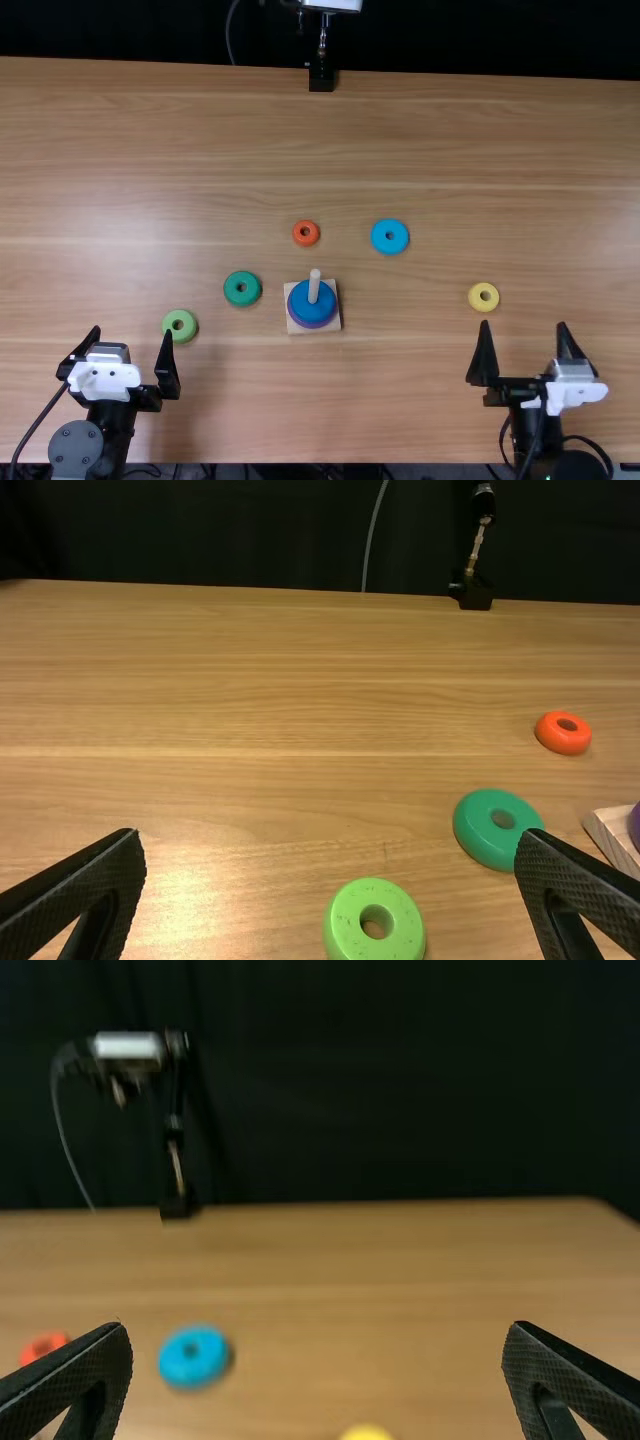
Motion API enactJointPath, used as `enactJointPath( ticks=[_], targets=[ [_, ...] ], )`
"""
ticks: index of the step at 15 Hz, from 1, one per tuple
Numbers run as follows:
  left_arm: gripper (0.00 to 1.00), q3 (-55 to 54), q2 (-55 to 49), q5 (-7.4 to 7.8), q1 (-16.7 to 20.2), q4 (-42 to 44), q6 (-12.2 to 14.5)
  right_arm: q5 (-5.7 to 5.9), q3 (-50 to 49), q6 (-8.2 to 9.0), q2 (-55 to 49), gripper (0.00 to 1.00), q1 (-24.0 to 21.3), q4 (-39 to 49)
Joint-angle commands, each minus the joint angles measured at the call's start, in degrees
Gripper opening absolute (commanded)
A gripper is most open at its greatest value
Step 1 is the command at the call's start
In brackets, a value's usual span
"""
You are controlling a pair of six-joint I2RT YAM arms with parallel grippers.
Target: Build the Hanoi tower: stack the rings onto the peg from bottom to top in this color order: purple, dark blue, light blue, dark green, light green, yellow, orange.
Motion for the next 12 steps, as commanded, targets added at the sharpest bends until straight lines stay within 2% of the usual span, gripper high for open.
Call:
enactJointPath(
  ticks=[1,4,7,10,12],
  targets=[
    [1.0,-3.06,-0.69,0.61,0.43,-0.81,0.35,0.38,4.19,0.19,3.21,1.0,-0.06,-0.05],
    [1.0,-3.06,-0.69,0.61,0.43,-0.81,0.35,0.69,12.63,0.19,9.54,1.0,0.12,-0.26],
    [1.0,-3.06,-0.69,0.61,0.43,-0.81,0.35,0.38,20.89,0.19,20.44,1.0,1.7,-0.15],
    [1.0,-3.06,-0.69,0.61,0.43,-0.81,0.35,0.69,31.0,-0.34,32.75,1.0,8.11,-0.79],
    [1.0,-3.06,-0.69,0.61,0.43,-0.81,0.35,0.48,36.36,-0.55,40.66,1.0,9.78,-3.11]
  ],
)
